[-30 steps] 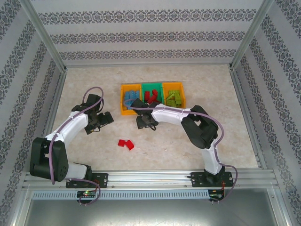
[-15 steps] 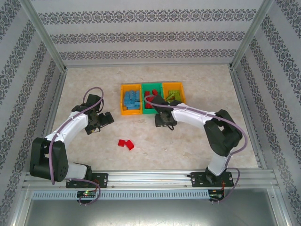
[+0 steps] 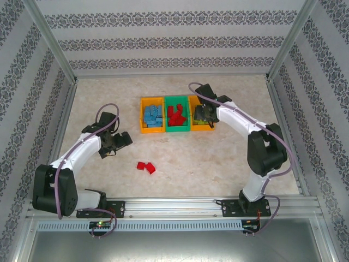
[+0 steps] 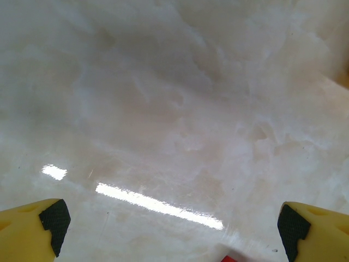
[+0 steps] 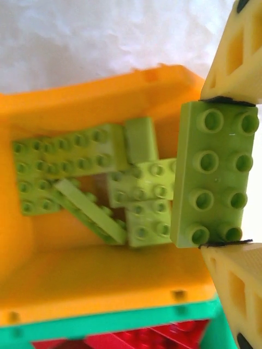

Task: Sort the legos into containers by color

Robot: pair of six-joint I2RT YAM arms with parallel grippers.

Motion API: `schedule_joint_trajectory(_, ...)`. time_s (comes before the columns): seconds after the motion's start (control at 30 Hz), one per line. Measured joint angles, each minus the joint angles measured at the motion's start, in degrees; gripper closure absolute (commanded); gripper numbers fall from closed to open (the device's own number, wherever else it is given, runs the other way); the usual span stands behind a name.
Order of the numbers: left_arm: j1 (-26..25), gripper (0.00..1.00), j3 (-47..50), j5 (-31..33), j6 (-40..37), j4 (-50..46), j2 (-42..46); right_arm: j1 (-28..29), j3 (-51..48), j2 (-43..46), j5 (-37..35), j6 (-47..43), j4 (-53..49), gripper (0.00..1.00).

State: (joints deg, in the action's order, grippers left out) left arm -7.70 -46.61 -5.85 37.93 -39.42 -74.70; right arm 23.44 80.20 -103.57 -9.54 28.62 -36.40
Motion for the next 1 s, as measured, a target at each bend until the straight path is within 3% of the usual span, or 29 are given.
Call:
schedule_joint_trajectory(0.33,-3.67,0.0,4.2,-1.2,3.52,-0.46,6.01,-2.73,10.23,-10.43,0.37,-2.01,0.04,0.31)
schedule_joint_trajectory(0.67,-5.55,0.0,5.11,-1.44,5.86,-0.59,6.6,-2.21,8.09,-7.39,2.14,-2.54,1.09,0.13)
schedule_joint_trajectory(0.83,-6.23,0.01,4.55,-1.09,5.86,-0.61,5.9,2.38,2.69,0.26,1.81,-6.32,3.15,0.1)
schedule_joint_trajectory(1.0,-6.21,0.01,2.25,-1.03,5.84,-0.35,2.29,13.09,-4.92,7.06,1.68,-8.11,5.73,0.11)
